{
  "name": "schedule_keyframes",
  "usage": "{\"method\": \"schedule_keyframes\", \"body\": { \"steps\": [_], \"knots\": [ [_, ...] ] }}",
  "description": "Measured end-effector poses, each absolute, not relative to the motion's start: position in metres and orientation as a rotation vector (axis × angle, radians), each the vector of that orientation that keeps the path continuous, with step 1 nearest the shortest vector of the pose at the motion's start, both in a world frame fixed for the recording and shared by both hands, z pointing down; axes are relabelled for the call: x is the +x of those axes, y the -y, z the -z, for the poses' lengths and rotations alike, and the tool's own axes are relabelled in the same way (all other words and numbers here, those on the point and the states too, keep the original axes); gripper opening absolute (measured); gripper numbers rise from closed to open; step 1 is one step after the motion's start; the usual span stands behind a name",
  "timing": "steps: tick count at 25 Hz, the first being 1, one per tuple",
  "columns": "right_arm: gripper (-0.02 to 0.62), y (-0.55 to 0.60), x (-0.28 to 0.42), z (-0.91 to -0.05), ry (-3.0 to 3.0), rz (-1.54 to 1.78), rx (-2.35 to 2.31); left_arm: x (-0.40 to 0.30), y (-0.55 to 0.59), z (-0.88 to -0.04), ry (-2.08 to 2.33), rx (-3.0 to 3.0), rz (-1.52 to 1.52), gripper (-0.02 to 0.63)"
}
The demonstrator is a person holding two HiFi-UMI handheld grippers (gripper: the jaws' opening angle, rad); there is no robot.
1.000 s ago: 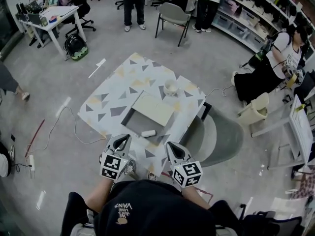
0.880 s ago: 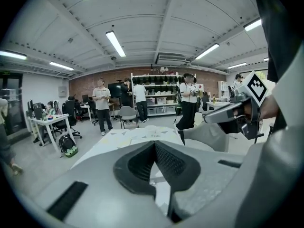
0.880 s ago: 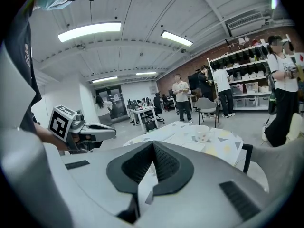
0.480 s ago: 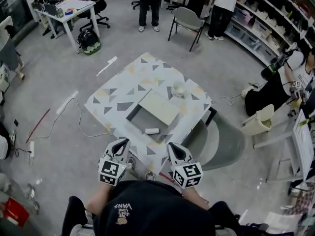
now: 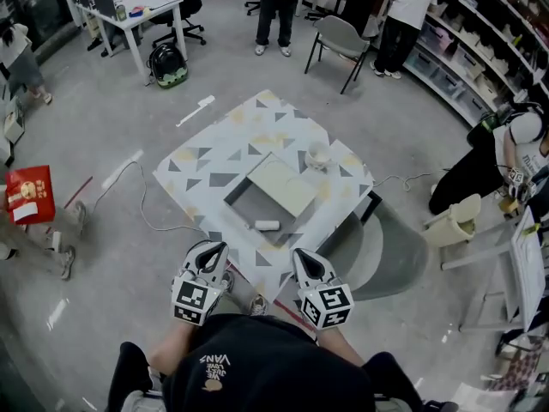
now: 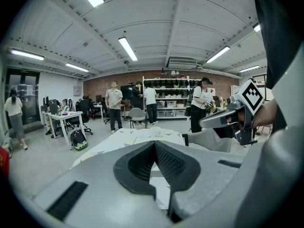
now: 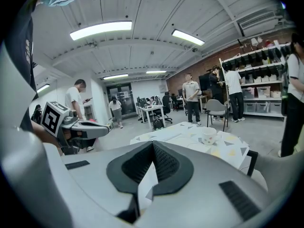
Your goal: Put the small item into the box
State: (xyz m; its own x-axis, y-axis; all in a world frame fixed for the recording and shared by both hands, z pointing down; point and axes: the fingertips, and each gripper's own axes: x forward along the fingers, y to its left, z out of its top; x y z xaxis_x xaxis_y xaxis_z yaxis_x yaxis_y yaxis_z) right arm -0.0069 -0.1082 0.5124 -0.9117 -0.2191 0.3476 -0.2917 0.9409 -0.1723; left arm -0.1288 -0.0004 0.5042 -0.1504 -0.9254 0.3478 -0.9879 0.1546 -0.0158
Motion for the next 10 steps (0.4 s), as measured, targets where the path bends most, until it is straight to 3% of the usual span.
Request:
{"method": "schedule_keyframes", "body": {
  "steps": [10],
  "knots": [
    [-0.002,0.1086,-0.0039,-0.5157,2.776,-0.294,0.354,-0.1231,-0.0013,-0.5061,2.199,1.848,-0.340,0.006]
  ]
}}
